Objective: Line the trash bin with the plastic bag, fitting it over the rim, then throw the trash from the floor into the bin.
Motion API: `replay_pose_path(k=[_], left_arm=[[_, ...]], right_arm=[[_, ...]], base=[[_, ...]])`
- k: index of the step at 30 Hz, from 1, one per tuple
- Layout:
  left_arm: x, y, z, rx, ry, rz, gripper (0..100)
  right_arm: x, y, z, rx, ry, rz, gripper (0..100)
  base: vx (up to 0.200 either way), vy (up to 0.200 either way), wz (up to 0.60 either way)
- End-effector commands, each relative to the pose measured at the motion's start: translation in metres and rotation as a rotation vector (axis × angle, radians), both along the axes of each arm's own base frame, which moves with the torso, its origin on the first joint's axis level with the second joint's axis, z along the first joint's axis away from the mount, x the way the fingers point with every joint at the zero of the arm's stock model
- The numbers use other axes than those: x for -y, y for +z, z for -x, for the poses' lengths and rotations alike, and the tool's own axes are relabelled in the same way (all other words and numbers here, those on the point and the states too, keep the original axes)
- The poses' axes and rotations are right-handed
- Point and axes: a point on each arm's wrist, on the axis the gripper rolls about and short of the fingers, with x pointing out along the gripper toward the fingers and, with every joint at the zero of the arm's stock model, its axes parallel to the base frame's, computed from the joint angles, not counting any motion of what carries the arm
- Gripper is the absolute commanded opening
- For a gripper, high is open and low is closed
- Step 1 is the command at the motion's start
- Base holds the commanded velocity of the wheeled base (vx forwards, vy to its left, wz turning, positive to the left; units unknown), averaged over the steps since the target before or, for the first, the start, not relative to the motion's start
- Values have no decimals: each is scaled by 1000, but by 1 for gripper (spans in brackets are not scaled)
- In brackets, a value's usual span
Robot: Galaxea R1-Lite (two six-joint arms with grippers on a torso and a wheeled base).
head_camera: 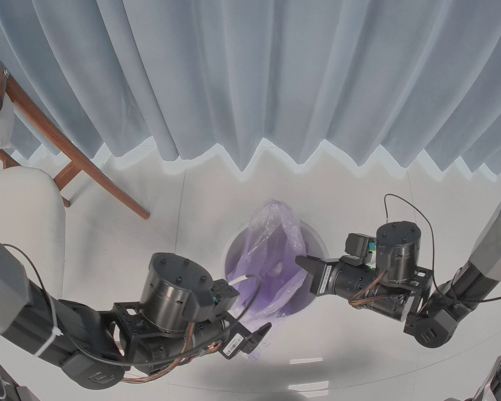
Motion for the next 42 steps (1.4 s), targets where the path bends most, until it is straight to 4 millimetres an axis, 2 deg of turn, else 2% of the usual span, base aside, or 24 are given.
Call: replay_pose_path(k=[1, 7, 12, 15, 19, 22, 27, 29, 30, 32, 34, 35, 40, 42], left_arm=[[-25, 15, -4, 3, 104, 66, 100], [-41, 11, -19, -22, 151, 70, 100], [-58, -2, -17, -89, 132, 60, 100], [-62, -9, -9, -159, 63, 83, 100], [-64, -18, -10, -203, 0, 78, 100], [-65, -33, -18, -215, -6, 27, 100], [-71, -50, -46, -177, 32, 2, 100], [-71, -51, -49, -175, 36, 4, 100], [-69, -58, -60, -169, 50, 5, 100], [-67, -61, -71, -156, 60, 14, 100], [-64, -60, -74, -142, 52, 29, 100], [-62, -60, -74, -136, 45, 33, 0], [-59, -57, -71, -139, 4, 60, 0], [-61, -42, -70, -109, -22, 112, 0]], right_arm=[[23, -9, 12, 3, 21, 13, 0], [28, -7, 11, 11, 7, 14, 0], [29, -6, 11, 18, 1, 13, 0], [30, -7, 10, 14, -3, 15, 0], [31, -9, 7, 11, -11, 16, 0], [31, -8, 6, 15, -13, 13, 0], [35, -7, 6, 12, -25, 8, 0], [35, -6, 6, 13, -28, 7, 0], [38, -6, 5, 15, -37, 4, 0], [39, -4, 5, 19, -40, 2, 0], [40, -2, 5, 24, -43, -2, 0], [41, -2, 5, 24, -44, -2, 0], [44, 2, 7, 34, -50, -6, 0], [55, 4, -1, 40, -96, -13, 0]], base=[[0, 0, 0], [0, 0, 0], [0, 0, 0], [0, 0, 0], [0, 0, 0], [0, 0, 0], [0, 0, 0], [0, 0, 0], [0, 0, 0], [0, 0, 0], [0, 0, 0], [0, 0, 0], [0, 0, 0], [0, 0, 0]])
